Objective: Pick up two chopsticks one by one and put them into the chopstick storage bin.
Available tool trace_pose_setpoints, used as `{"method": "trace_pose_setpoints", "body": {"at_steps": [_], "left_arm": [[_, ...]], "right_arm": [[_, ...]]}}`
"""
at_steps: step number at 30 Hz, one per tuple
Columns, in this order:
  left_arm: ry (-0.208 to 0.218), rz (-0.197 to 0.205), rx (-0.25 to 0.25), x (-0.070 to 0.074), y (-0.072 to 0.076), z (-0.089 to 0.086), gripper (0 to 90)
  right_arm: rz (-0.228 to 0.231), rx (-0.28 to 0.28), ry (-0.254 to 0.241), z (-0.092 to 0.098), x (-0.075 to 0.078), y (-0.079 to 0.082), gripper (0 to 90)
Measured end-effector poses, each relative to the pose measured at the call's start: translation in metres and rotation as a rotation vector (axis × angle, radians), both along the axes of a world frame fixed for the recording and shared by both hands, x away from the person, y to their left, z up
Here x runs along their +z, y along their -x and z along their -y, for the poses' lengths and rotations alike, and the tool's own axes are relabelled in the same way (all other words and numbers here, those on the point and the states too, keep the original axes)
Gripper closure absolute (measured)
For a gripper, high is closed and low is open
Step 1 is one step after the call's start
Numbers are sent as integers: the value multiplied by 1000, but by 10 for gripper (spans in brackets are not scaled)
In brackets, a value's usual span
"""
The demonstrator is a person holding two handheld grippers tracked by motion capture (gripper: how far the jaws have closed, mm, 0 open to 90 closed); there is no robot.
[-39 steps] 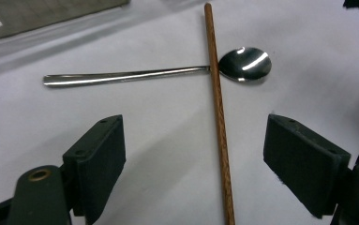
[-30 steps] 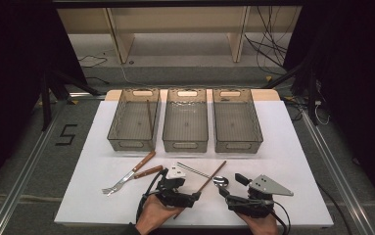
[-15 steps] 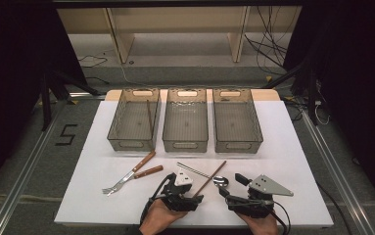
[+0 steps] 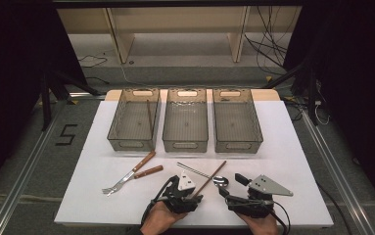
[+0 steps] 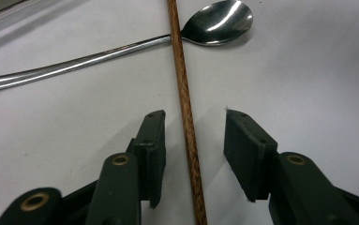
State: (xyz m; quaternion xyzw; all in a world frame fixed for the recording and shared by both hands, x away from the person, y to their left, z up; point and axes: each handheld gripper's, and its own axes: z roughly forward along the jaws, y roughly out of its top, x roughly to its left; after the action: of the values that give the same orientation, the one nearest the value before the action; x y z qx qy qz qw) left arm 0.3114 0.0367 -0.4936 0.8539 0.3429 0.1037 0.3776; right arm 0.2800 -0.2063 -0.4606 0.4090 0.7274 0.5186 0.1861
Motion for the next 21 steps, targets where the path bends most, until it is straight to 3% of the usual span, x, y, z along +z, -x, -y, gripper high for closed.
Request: {"method": "trace_pose_setpoints", "body": {"at_steps": [21], "left_arm": [[-19,27,24,-1,0,0,806]], "right_arm": [[-3,-2,6,0,0,0,286]]}}
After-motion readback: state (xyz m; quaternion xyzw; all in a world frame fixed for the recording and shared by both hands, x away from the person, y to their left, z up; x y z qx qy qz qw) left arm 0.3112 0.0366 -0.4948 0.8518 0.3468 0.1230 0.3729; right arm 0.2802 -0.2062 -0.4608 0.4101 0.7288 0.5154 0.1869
